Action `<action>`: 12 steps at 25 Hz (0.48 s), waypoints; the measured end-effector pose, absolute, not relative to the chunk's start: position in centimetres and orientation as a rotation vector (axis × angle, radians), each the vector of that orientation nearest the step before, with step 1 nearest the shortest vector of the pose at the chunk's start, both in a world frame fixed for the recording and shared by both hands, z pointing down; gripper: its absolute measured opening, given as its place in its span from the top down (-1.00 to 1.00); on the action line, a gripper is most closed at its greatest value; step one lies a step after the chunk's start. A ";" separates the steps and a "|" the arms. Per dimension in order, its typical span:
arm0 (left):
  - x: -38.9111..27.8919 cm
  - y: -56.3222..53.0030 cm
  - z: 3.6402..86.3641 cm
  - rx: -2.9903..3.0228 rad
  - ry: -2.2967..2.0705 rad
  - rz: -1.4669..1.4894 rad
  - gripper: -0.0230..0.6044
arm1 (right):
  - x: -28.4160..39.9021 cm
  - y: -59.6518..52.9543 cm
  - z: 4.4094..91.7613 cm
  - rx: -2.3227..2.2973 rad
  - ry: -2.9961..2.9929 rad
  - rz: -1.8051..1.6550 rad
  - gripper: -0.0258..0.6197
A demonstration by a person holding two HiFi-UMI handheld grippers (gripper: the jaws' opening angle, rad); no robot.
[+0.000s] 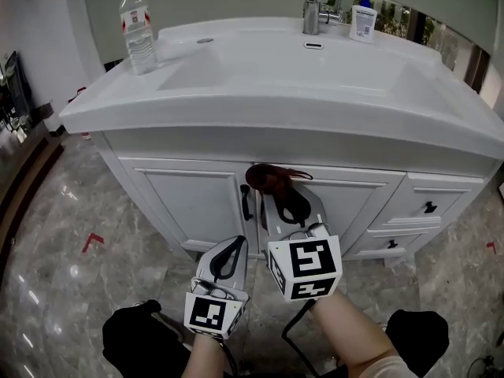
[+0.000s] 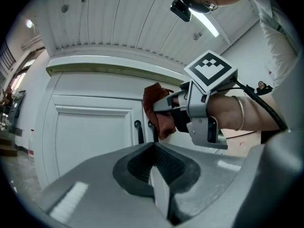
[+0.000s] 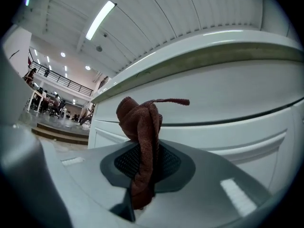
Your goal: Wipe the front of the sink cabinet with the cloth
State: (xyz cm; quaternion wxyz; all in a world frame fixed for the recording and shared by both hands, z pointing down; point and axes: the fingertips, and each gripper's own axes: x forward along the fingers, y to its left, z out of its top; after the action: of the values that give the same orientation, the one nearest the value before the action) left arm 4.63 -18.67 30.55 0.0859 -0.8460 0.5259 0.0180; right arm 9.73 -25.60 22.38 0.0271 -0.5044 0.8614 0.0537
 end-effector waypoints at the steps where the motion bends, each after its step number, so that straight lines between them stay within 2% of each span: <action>1: 4.8 -18.6 30.8 -2.528 1.555 0.040 0.93 | 10.0 -25.6 22.4 -1.560 2.659 0.168 0.65; 12: 6.1 -18.6 29.6 -2.575 1.518 0.151 0.93 | 16.1 -25.5 23.4 -1.707 2.569 0.060 0.64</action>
State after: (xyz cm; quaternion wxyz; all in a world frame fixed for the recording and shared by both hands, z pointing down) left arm 6.07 -18.59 29.55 0.0739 -0.8580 0.5059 0.0503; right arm 16.12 -25.49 23.42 0.0280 -0.5531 0.8324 0.0194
